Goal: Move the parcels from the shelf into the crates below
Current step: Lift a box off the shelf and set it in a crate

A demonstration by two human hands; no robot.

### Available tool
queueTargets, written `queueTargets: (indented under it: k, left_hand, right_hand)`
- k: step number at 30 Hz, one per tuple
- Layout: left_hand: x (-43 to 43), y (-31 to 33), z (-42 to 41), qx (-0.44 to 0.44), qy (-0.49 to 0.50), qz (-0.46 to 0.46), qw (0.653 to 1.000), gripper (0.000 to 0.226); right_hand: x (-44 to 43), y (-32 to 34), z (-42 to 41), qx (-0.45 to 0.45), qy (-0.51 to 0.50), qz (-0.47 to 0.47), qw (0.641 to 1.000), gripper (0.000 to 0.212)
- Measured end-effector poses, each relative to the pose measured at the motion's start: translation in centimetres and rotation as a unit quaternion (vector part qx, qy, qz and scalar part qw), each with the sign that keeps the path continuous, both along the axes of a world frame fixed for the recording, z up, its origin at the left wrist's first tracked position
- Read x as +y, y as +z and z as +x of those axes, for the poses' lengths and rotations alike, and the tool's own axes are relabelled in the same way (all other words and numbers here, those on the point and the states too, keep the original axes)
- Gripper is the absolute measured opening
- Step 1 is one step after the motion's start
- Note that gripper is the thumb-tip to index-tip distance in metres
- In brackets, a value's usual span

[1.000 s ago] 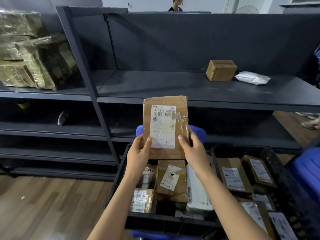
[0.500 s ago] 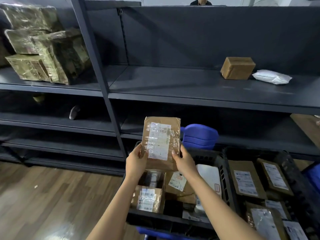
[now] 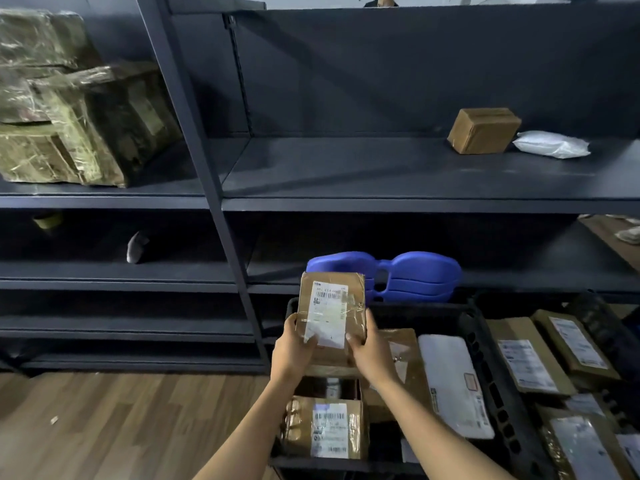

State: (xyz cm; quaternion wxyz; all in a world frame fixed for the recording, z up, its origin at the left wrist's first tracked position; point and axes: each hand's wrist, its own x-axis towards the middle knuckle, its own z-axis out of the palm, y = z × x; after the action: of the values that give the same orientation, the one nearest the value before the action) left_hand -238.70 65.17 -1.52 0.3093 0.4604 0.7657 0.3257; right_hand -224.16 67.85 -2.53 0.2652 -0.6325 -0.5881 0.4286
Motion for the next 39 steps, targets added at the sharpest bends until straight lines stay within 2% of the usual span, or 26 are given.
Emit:
queueTargets:
  k: [7,11,15,29,33,39]
  left_hand:
    - [0.8,-5.3,-1.8,0.033,-0.048,-0.022,0.998,0.037]
    - [0.0,-7.0,-1.9,0.069,-0.044,-0.037,0.996,0.058]
    - [-1.6,-7.3,-1.3,0.058,-0.039,-0.052,0.996,0.079]
    - [0.0,-7.9,-2.2,0.113,-0.063,-0.1,0.986,0.082]
    - [0.5,-8.5,-2.0,0.11,-0.064,-0.093,0.988,0.074]
    - [0.5,-10.4,-0.4,0.137,-0.089,-0.092,0.982,0.082]
  right_hand:
    - [-0.3,-3.1,-0.7,-0.058,0.045,-0.03,0.997,0.078]
    - [-1.3,-3.9,-0.8,-0.074,0.053,-0.032,0.995,0.079]
    - [-2.2,-4.0,-0.6,-0.078,0.057,-0.043,0.994,0.08]
    - [0.0,-5.6,-1.1,-0.119,0.095,-0.078,0.985,0.083]
    - [0.7,-6.3,-1.4,-0.116,0.099,-0.08,0.985,0.084]
    - [1.6,-7.5,-1.1,-0.122,0.109,-0.088,0.983,0.084]
